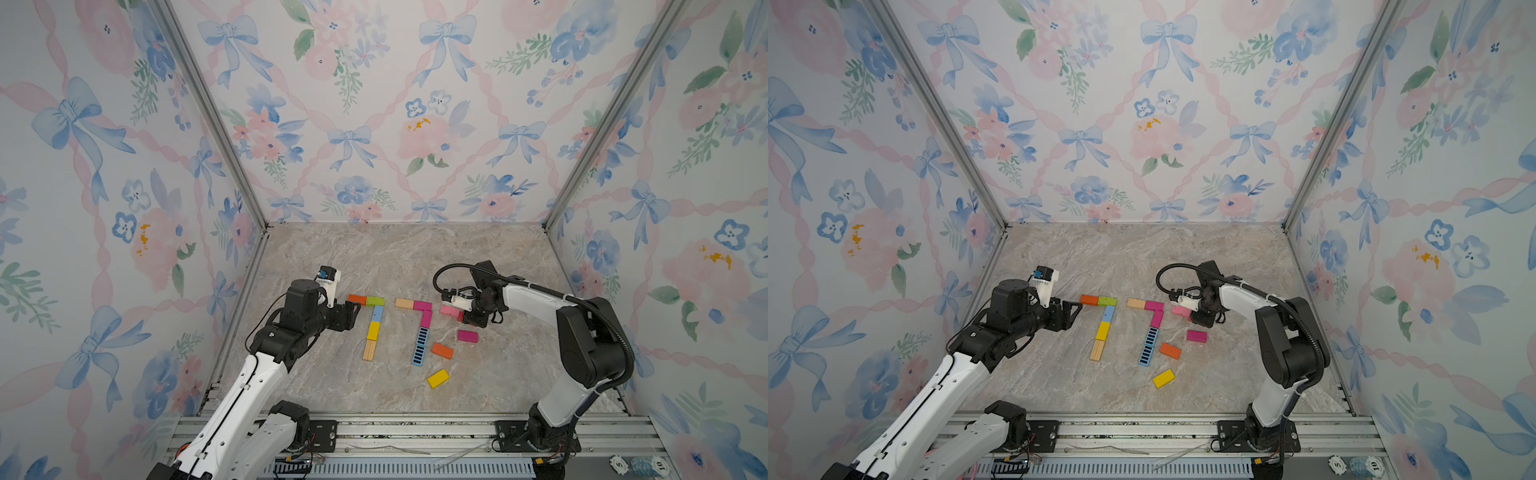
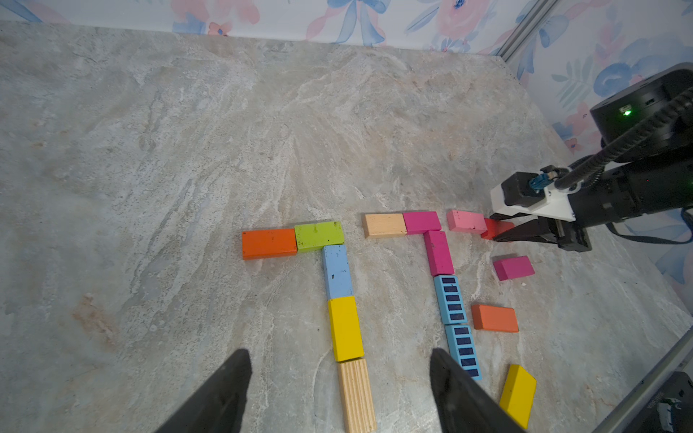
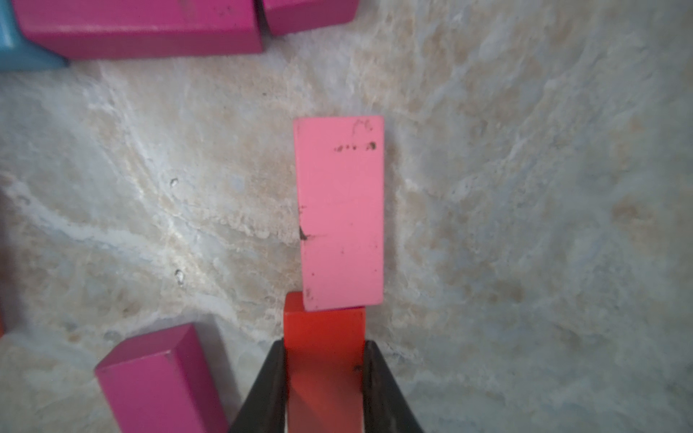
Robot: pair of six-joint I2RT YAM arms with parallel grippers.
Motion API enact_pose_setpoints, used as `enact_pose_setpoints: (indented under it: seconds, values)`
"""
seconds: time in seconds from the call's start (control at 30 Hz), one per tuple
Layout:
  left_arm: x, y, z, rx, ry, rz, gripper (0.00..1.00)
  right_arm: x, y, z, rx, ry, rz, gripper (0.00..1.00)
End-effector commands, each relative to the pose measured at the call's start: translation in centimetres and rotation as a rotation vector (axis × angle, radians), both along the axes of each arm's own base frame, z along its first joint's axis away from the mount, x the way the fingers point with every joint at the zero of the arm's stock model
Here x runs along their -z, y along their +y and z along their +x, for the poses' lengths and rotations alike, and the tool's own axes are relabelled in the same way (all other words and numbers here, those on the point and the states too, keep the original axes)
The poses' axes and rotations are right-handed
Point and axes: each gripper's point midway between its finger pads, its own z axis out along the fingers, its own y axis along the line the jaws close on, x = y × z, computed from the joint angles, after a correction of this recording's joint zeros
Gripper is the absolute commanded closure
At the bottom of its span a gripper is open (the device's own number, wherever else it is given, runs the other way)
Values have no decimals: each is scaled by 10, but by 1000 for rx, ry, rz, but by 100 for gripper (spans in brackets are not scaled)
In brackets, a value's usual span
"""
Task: Assemble the number 7 with building blocks
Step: Assemble the building block at the center of the board.
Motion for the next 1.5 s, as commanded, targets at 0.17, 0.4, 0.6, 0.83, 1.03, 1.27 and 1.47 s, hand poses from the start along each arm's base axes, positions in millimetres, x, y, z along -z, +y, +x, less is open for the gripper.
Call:
enact_pose_setpoints:
  seconds: [0.17, 0.4, 0.6, 0.83, 1.03, 1.27, 1.47]
  values:
    - [7, 0, 1, 11, 8, 12, 22, 6, -6, 5, -36, 14, -28, 74]
    - [8, 1, 1, 8, 10, 13, 22, 11, -8, 7, -40, 21, -41, 74]
    - [8, 1, 1, 9, 10, 13, 22, 13, -9, 8, -46, 20, -48, 72]
    - [8, 1, 1, 8, 10, 13, 22, 14, -10, 9, -53, 10, -55, 59]
    - [8, 1, 1, 7, 10, 13, 22, 6, -11, 14, -35, -39, -53, 27]
    - [6, 1, 0, 8, 4, 10, 22, -64, -2, 25, 50, -228, 78, 23]
    - [4, 1, 0, 9, -3, 7, 22, -165, -8, 29, 386, -452, 346, 20]
